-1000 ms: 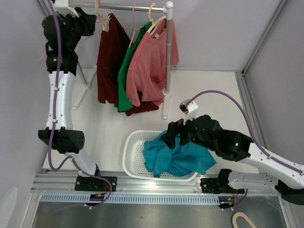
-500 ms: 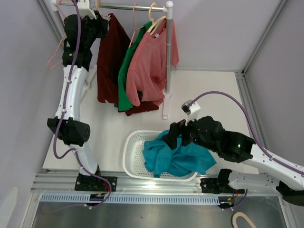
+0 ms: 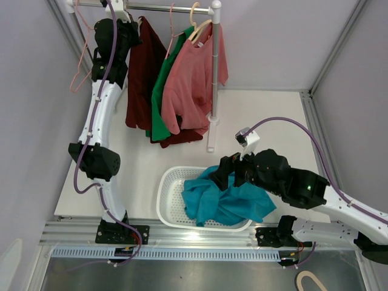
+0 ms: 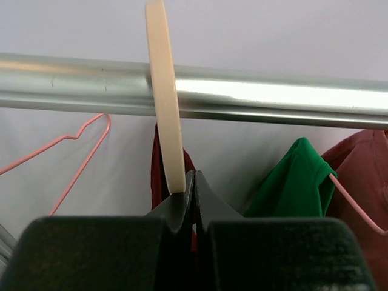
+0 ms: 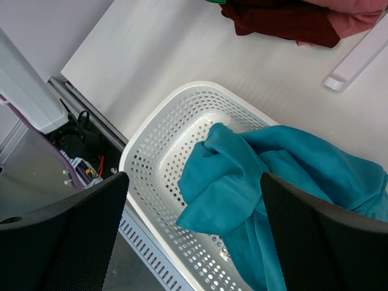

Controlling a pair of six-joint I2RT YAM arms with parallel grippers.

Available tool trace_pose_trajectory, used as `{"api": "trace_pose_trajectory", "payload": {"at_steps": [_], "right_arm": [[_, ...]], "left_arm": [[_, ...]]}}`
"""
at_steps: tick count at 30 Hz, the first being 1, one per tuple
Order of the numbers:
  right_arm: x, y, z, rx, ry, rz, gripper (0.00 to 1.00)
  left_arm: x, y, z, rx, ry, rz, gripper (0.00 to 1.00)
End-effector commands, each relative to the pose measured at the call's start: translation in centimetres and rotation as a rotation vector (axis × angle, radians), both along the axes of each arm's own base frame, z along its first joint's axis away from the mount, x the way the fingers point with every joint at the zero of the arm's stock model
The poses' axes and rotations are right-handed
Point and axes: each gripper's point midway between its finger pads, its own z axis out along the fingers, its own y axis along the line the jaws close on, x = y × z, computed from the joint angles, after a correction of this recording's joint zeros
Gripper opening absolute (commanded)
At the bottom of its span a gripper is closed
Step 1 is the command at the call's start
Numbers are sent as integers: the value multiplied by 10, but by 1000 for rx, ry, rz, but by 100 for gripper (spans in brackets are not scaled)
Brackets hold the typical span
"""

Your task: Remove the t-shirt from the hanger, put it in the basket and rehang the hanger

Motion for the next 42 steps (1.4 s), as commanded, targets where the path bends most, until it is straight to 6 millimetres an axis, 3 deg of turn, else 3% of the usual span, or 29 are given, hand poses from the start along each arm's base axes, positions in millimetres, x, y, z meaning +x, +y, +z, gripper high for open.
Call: {"api": "trace_pose_trajectory", "payload": {"at_steps": [1,4,5,7,12,15,16,24,30,31,34,37,42], "right_arm": [[1,0,6,31,-7,-13,95],[1,2,5,31,-6,-7,95],[0,3,5,35,-7,-4,95],[1,4,6,37,-8,-2,95],[0,8,4,34,-2,9,95],[-1,8,4,36,-1,10,95],[-1,7,4,36,0,8,95],[-1,4,3,39,4,0,95],[-2,5,2,43,6,5,95],[-3,5,2,45,9,8,95],[-4,6,0,46,11,12,95],[-3,7,-2,47,9,13,95],[-4,10,-3,53,10,28,95]], "left_arm": [[-12,3,48,-16,-143,24,1],[-18,7,57,-4,-164,49,1],[-18,8,57,-1,-164,55,15],[-20,9,59,12,-171,58,23],[-23,11,65,17,-190,67,24],[-23,11,68,18,-209,70,17],[-23,12,68,19,-212,73,2],[-18,9,60,26,-196,61,1],[-27,9,63,77,-210,54,1],[-28,8,62,84,-208,51,3],[-38,0,66,96,-209,-5,39],[-50,-19,63,110,-192,-120,42],[-64,-15,66,93,-157,-108,40]]}}
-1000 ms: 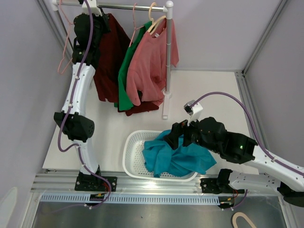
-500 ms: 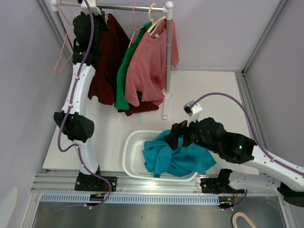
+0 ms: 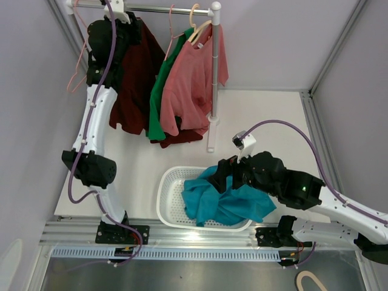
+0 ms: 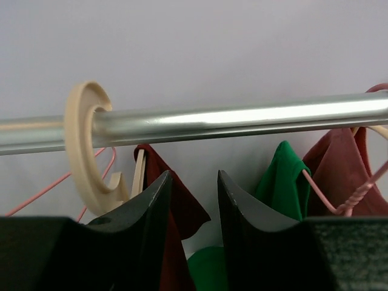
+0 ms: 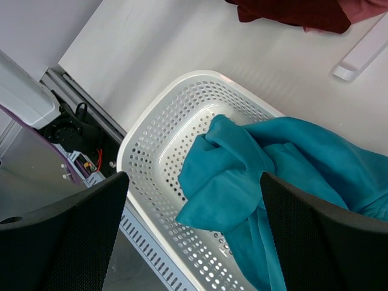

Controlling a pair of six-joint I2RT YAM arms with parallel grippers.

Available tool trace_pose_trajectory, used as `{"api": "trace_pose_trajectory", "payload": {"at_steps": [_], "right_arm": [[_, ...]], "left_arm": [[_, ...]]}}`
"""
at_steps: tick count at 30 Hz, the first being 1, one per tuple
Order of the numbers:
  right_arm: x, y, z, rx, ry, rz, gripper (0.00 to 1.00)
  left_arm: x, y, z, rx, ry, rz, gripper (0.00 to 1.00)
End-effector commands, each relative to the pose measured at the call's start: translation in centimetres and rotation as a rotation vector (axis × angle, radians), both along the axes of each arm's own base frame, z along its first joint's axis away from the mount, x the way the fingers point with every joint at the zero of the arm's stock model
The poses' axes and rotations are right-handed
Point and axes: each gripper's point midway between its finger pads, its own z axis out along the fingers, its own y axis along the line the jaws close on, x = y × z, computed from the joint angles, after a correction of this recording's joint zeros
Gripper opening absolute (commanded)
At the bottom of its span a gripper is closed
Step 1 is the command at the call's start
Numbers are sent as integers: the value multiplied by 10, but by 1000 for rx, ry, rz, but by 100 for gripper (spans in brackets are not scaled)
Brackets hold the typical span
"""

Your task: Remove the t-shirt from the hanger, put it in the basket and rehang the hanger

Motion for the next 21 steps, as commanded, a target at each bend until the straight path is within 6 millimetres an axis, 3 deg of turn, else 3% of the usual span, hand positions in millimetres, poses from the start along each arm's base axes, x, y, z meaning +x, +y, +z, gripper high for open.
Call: {"api": "trace_pose_trajectory", "payload": {"at_steps": [1,10,21], "right_arm": [[-2,6,15,67,-18,18,95],[-5,0,15,79,-14,10,95],[-7,-3,12,82,-4,-5,95]], "left_arm": [[-38,2,42,-16,-68,-12,41],[-25,13,43,18,-83,51,48],[-1,18,18,-4,-18,90,49]]}}
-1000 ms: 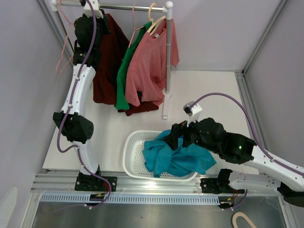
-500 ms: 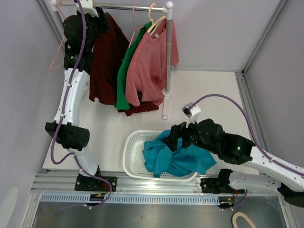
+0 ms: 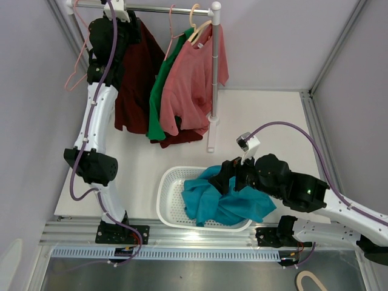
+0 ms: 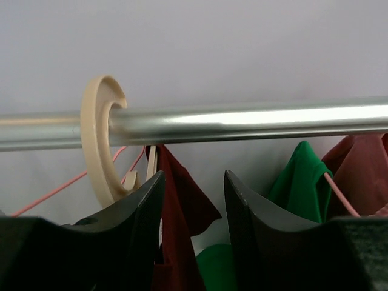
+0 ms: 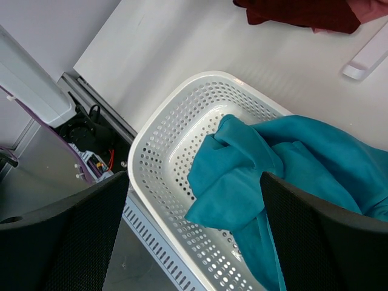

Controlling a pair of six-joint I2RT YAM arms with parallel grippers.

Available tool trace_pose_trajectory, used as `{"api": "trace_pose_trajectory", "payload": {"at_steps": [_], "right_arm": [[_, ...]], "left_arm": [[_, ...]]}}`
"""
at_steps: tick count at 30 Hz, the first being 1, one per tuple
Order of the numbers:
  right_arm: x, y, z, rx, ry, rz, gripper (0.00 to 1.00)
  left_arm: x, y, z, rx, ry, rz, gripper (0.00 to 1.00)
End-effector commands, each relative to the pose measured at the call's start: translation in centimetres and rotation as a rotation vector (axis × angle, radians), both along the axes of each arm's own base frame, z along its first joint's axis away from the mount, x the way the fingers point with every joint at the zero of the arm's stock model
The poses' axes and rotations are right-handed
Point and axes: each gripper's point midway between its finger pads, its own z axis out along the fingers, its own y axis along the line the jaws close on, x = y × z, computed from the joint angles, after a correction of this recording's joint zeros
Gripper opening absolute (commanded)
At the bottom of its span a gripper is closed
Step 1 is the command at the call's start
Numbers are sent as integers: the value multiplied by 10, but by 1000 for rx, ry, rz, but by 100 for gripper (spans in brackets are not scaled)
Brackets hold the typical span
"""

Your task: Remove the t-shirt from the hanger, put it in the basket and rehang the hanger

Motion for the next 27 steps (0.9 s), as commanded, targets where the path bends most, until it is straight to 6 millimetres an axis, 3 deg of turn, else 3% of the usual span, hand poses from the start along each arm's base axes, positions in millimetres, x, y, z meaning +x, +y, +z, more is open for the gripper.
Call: {"api": "trace_pose_trajectory", "payload": {"at_steps": [1,8,14,17,18,20,22,27], "right_arm": [[1,-1,7,29,-12,-13,95],[2,2,6,21,-19,-5,95],[3,0,6,18,-21,-9,95],[3,-1,6,17,-18,-15,95],[3,-1,6,17,-18,-15,95],[4,-1,6,15,-21,-17,95],[4,-2,8,18,-25,-19,95],[4,0,8,18,-23,-16,95]], "left_arm": [[-4,14,13,-22,-17,65,49],[1,31,11,-24,-20,164,52],[14,34,7,-5,-29,167,52],[18,30,7,-1,-34,147,37],[18,31,9,-1,-40,147,25],[20,29,6,-2,-34,137,17],[23,27,3,4,-32,121,3],[19,10,-1,16,-12,19,1]]}}
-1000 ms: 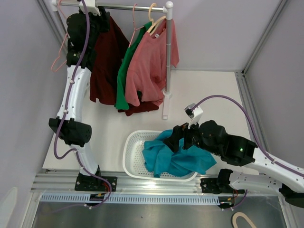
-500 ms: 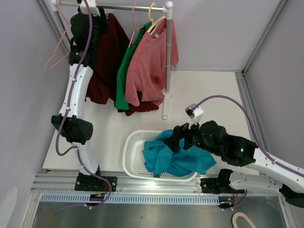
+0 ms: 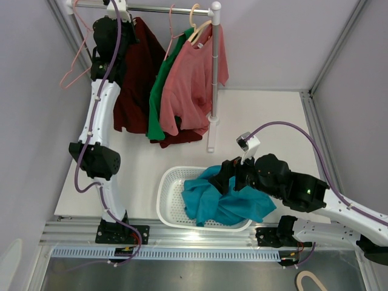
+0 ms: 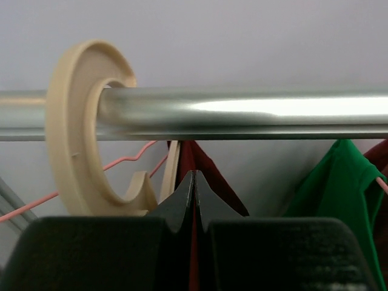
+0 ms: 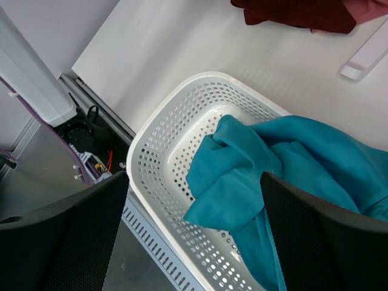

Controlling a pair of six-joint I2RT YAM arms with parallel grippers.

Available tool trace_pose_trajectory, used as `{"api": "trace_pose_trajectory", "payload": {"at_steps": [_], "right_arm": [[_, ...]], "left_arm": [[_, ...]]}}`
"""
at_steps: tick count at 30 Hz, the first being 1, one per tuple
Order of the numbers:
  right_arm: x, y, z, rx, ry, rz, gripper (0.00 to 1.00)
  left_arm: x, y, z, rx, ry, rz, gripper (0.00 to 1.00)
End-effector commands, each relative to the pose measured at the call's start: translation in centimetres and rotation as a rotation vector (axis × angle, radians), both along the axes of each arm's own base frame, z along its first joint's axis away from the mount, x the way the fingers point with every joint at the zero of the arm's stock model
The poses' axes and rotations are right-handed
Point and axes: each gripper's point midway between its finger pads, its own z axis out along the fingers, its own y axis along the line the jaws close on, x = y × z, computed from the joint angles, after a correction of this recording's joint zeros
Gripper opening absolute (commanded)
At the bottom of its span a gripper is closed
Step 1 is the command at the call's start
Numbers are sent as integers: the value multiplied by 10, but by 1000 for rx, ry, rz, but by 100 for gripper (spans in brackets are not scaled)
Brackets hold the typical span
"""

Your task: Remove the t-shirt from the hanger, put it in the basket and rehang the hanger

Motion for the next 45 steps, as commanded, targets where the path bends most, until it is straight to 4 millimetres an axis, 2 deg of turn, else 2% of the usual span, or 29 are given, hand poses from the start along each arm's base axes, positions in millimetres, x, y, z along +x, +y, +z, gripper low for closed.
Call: {"api": "trace_pose_trajectory", "payload": {"at_steps": [1,6,7,10,11,17,18,19,20,21,23,28,31,34,35,38,39,40,45], "right_arm": [[4,1,7,18,-21,-9,95],[3,2,8,24,-17,-5,95],[3,2,7,22,-15,-5,95],[2,2,4,23,-9,-5,95],[1,1,4,25,-8,-4,95],[1,2,1,27,-5,0,95],[1,3,1,29,-5,0,95],[0,3,2,33,-7,3,95],[0,4,2,32,-5,5,95],[-1,4,2,34,-5,7,95],[-1,4,1,34,-2,7,95],[-4,5,1,43,0,16,95],[-6,6,1,48,2,23,95],[-7,6,-1,48,5,23,95],[-8,6,0,52,5,25,95],[-8,6,0,52,4,24,95],[-8,5,0,52,3,21,95],[-8,5,0,51,5,22,95],[-8,4,3,56,1,16,95]], "left_arm": [[-13,-13,29,4,-65,-98,1],[-31,-25,42,-55,-64,-171,1],[-39,-26,51,-67,-74,-182,1],[-49,-23,57,-79,-62,-173,1],[-57,-19,65,-88,-74,-156,1],[-84,-19,74,-145,-37,-166,1],[-85,-19,67,-153,-10,-167,1],[-89,-18,70,-161,-8,-166,1],[-93,-18,71,-176,-3,-167,7],[-101,-17,74,-182,1,-161,21],[-106,-13,72,-192,18,-144,30],[-119,13,71,-213,33,-1,39],[-120,25,67,-216,42,65,48],[-119,28,69,-213,31,83,61],[-116,28,68,-208,31,81,70],[-105,25,65,-201,29,71,87],[-102,24,63,-198,35,69,89],[-102,25,69,-198,20,66,89],[-78,22,54,-181,33,56,94]]}}
